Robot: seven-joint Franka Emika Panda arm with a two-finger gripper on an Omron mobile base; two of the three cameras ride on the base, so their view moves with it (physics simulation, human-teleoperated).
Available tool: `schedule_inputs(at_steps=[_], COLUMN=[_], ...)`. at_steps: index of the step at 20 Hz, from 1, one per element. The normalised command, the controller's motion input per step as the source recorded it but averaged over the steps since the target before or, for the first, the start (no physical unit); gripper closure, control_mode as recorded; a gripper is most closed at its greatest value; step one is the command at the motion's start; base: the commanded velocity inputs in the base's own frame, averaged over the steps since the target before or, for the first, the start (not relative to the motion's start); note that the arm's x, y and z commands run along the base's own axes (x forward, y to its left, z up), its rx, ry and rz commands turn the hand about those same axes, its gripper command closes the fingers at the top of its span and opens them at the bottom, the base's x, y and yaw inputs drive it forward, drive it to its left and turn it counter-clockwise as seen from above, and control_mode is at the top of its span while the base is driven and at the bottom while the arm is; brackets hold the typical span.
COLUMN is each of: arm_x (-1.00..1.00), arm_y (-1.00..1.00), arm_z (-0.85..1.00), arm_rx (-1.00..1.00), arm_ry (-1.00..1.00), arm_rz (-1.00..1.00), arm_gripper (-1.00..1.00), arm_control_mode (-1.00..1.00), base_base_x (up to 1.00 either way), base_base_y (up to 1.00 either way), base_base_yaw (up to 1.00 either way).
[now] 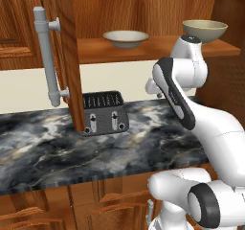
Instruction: Pick up the bowls from the cabinet and place each bowl in front of a stool on the dining counter.
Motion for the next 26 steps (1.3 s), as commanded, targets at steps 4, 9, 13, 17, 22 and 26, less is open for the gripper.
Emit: schedule_inputs(at_steps=[4, 9, 13, 17, 22, 26], arm_x=[0.0, -0.27, -0.48, -0.04, 0.0, 0.0], arm_y=[0.05, 0.38, 0.02, 0.18, 0.3, 0.34], arm_z=[0.0, 0.07, 0.34, 0.69, 0.95, 0.9], arm_rx=[0.0, -0.12, -0.02, -0.25, -0.55, -0.56], arm_ry=[-0.01, -0.21, -0.36, -0.43, -0.21, -0.12], arm_rz=[0.0, 0.02, 0.08, 0.08, 0.02, 0.04], arm_gripper=[-1.0, -1.0, -1.0, -1.0, -1.0, -1.0], arm_control_mode=[-1.0, -1.0, -1.0, -1.0, -1.0, -1.0], base_base_x=[0.0, 0.0, 0.0, 0.0, 0.0, 0.0], base_base_y=[0.0, 0.0, 0.0, 0.0, 0.0, 0.0], base_base_yaw=[0.0, 0.0, 0.0, 0.0, 0.0, 0.0])
